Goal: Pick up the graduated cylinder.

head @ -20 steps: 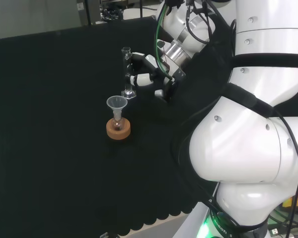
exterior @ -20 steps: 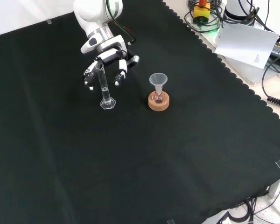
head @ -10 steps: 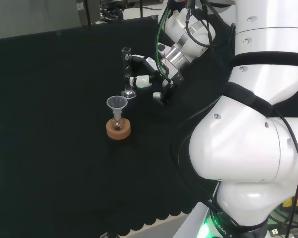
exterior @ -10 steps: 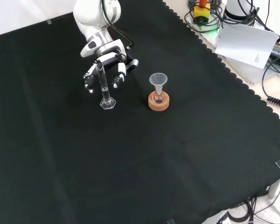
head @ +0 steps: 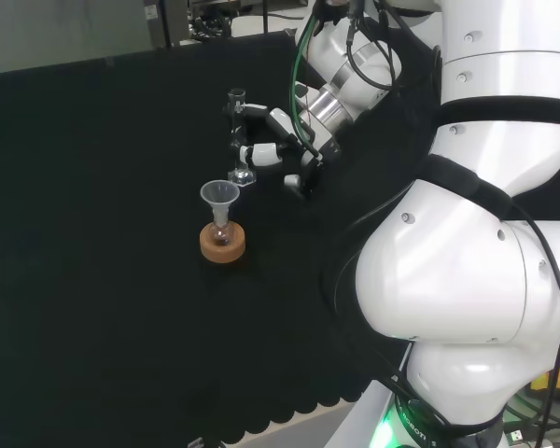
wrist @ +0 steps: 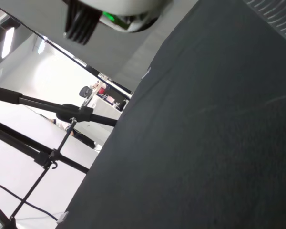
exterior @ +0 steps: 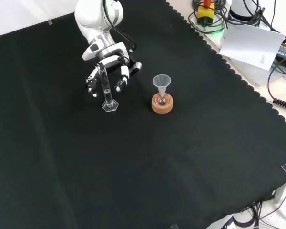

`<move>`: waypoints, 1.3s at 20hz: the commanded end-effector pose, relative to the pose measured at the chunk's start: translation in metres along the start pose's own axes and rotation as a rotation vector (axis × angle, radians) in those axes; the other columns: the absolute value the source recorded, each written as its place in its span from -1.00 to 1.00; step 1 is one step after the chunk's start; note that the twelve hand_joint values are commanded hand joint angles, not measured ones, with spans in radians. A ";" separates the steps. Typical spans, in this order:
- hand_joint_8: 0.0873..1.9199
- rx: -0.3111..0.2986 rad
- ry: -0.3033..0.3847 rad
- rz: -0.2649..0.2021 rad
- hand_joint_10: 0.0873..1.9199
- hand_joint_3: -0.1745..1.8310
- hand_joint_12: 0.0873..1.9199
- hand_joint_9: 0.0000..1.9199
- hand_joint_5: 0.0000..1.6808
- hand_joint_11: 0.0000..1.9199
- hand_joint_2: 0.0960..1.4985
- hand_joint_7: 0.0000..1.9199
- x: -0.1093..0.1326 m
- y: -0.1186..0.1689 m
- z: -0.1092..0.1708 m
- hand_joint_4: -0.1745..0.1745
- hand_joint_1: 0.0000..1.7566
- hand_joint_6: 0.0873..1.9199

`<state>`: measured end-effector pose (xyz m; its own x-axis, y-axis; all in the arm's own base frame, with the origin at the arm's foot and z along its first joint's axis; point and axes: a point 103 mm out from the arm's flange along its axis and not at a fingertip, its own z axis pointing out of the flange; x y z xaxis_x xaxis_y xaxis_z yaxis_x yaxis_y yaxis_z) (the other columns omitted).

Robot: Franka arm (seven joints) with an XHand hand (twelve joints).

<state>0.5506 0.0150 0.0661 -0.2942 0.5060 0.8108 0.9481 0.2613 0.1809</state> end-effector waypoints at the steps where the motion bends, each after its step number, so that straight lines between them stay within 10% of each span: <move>1: -0.44 -0.015 0.009 0.004 -0.54 -0.13 0.30 -0.21 -0.25 -0.54 -0.21 -0.43 -0.001 0.001 0.003 -0.14 0.14 -0.96; 26: -0.45 -0.045 0.014 0.023 -0.69 -0.16 0.16 0.03 -0.31 -0.25 -0.15 -0.30 -0.007 0.003 0.003 -0.09 0.19 -0.46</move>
<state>0.5544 0.0143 0.0589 -0.2691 0.4995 0.8235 0.9595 0.2128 0.1844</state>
